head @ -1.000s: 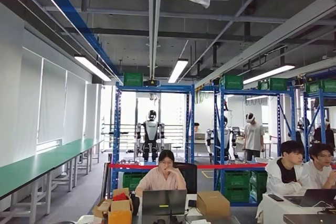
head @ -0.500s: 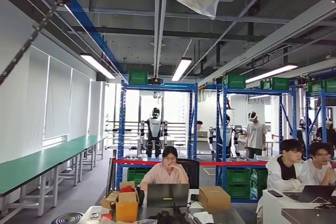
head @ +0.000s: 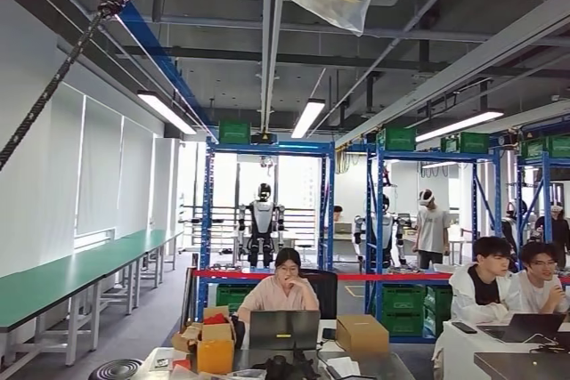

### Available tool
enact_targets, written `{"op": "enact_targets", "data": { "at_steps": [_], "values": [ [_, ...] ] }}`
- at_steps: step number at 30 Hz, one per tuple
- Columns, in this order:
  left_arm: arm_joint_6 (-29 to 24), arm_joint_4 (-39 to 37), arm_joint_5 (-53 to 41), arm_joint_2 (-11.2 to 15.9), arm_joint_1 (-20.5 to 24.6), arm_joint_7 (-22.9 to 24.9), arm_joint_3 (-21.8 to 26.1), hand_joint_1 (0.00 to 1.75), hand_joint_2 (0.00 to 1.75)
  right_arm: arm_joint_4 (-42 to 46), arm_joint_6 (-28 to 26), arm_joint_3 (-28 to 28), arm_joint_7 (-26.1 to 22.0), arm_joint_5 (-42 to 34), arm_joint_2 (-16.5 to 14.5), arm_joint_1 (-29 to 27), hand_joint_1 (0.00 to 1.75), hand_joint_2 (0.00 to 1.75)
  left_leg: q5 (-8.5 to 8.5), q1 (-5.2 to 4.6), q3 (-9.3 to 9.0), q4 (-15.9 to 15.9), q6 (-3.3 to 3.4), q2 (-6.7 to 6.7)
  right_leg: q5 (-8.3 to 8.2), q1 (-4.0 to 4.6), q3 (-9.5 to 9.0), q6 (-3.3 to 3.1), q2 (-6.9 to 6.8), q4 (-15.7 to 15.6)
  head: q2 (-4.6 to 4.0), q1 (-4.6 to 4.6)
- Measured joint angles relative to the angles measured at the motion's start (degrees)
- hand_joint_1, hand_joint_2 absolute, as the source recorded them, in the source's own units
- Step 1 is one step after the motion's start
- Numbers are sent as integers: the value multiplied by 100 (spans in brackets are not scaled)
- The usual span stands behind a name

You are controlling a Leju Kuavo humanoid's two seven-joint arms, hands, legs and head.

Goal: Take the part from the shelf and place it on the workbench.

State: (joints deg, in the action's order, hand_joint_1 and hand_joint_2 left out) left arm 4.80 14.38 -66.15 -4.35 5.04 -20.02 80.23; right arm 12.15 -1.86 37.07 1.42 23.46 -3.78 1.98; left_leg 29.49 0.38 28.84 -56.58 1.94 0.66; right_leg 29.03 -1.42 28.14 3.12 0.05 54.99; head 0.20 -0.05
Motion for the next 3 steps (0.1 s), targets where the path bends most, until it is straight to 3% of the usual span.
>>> {"op": "enact_targets", "data": {
  "at_steps": [3],
  "values": [
    [1, 0, 12, -9, 3, -3, 29, 0, 175, 0, 11, 39, -50, 16, 0, -3, 0, 175, -13, 18, 15, 1, -23, 0, -5, 19, 25, -15, 0, 13, 0, 1]
  ]
}}
